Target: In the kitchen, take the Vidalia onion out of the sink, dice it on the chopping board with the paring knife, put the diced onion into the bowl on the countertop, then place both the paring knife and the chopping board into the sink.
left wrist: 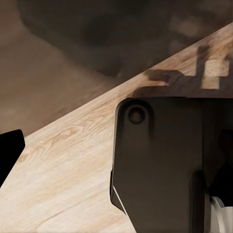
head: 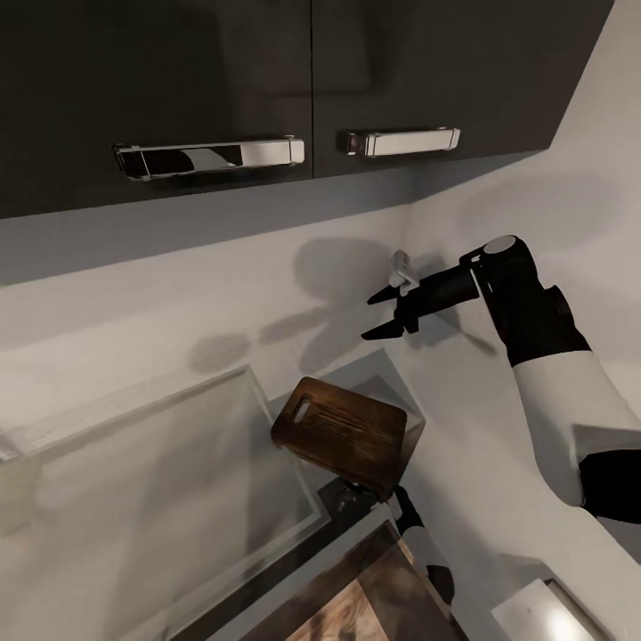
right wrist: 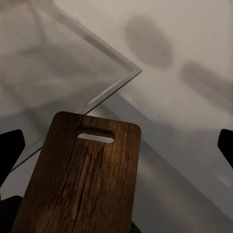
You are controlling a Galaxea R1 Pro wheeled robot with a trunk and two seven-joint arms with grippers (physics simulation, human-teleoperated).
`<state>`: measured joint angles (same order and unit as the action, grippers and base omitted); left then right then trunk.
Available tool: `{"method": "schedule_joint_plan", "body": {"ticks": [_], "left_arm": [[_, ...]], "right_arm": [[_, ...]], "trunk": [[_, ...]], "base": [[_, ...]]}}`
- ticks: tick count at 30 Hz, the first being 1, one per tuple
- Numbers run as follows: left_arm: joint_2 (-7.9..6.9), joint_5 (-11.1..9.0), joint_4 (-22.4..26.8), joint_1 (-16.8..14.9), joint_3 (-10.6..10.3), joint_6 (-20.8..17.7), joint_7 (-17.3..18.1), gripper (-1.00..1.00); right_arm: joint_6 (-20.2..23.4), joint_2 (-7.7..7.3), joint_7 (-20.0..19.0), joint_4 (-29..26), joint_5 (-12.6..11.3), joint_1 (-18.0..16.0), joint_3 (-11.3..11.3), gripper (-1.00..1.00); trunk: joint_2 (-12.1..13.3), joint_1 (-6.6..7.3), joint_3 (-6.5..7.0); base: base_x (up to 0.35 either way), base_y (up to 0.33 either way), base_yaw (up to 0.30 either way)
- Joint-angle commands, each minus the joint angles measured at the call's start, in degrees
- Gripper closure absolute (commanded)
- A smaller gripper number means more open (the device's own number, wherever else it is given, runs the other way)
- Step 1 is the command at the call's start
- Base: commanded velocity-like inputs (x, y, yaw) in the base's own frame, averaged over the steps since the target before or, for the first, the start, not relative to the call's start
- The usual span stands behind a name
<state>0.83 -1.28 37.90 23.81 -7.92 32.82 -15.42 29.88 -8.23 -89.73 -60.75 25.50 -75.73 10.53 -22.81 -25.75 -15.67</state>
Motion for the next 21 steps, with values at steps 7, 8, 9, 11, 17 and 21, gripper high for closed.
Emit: {"method": "schedule_joint_plan", "body": {"ticks": [7,8,9,11,17,21], "left_arm": [[-0.04,-0.1,0.1,0.0,-0.3,0.1,-0.4,-1.00],[-0.04,-0.1,0.1,0.0,-0.3,0.1,-0.4,-1.00],[-0.04,-0.1,0.1,0.0,-0.3,0.1,-0.4,-1.00],[-0.04,-0.1,0.1,0.0,-0.3,0.1,-0.4,-1.00],[-0.04,-0.1,0.1,0.0,-0.3,0.1,-0.4,-1.00],[-0.04,-0.1,0.0,0.0,-0.3,0.1,-0.4,-1.00]], "right_arm": [[0.6,0.05,-0.3,0.0,0.2,0.0,3.7,-1.00],[0.6,0.05,-0.3,0.0,0.2,0.0,4.3,-1.00],[0.6,0.07,-0.3,0.0,0.2,0.0,4.5,-1.00],[0.5,0.32,-0.3,0.0,0.2,0.0,5.0,-1.00],[0.4,2.27,-0.1,0.0,0.2,0.0,5.2,-1.00],[0.3,4.41,0.0,0.0,0.2,-0.1,5.3,-1.00]], "trunk": [[-0.1,-0.04,-0.54],[-0.1,-0.04,-0.63],[-0.1,-0.04,-0.72],[-0.1,-0.04,-0.90],[-0.1,-0.04,-1.45],[-0.1,-0.04,-1.82]], "base": [[0.000,0.000,0.000],[0.000,0.000,0.000],[0.000,0.000,0.000],[0.000,0.000,0.000],[0.000,0.000,0.000],[0.000,0.000,0.000]]}}
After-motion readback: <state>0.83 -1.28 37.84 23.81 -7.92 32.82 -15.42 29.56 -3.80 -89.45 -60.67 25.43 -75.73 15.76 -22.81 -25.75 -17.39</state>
